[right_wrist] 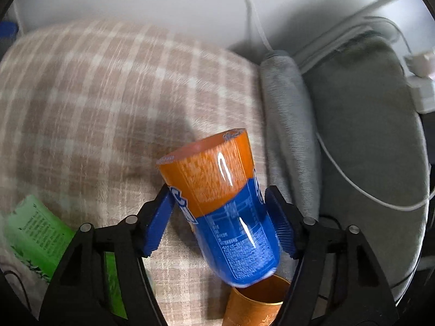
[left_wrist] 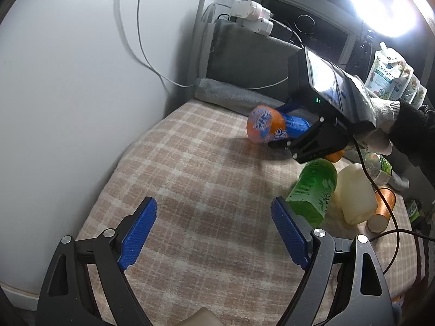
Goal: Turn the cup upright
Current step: 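Lift the can with the right tool and turn it open end up, then bring the can to the left tool, which grasps it while the right tool releases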
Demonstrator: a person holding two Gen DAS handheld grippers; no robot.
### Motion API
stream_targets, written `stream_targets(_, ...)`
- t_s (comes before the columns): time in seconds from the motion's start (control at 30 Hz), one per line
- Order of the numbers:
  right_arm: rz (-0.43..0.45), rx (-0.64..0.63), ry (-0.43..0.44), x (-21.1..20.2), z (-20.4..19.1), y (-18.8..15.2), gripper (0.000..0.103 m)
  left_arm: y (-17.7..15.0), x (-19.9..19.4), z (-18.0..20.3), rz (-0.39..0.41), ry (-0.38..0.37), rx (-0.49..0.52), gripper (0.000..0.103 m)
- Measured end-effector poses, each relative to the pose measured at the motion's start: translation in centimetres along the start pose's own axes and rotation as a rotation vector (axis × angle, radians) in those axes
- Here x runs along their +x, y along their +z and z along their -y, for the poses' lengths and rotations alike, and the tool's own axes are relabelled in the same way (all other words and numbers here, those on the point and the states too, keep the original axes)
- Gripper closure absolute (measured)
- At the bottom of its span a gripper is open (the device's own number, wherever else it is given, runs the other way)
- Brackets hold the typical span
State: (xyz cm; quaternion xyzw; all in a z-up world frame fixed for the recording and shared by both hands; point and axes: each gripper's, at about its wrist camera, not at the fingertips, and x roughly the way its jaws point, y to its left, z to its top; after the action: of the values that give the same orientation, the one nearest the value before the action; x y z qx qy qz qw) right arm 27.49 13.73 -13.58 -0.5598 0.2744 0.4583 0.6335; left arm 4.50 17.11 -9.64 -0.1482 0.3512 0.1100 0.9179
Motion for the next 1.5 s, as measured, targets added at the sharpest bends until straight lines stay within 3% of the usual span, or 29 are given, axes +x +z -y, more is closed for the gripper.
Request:
stream_targets(0.23, 0.072, 0.134, 0.007, -2.9, 1.9, 0.3, 0.038, 0.1, -0.9, 0.6, 0.025, -0.013, 0.014, 0.018)
stream_targets(0.43, 0.133, 0.219, 0.005, -5.0, 1.2, -0.7, 0.038, 0.1, -2.1, 1.1, 0.048, -0.02, 0.027, 0.018)
stream_targets(0.7, 0.255, 0.359, -0.021, -12.6, -0.5, -4.3, 0.038, 0.4, -3.1, 2.6, 0.081, -0.061, 0.073, 0.018)
stream_targets(1.17, 0.472, 0.728, -0.012, -25.1, -10.5, -13.9, 0.038, -0.5, -6.3, 6.6, 0.17, -0.154, 0.191, 0.018)
stream_targets(1.4, 0.5, 0.918, 0.091, -26.4, -15.3, -19.7, 0.038, -1.9, -5.7, 8.2, 0.092, -0.234, 0.21, 0.018)
stream_targets(1.5, 0.49, 0.978, 0.179, -26.1, -17.0, -21.5, 0.038, -2.5, -5.4, 8.7, 0.057, -0.27, 0.209, 0.018)
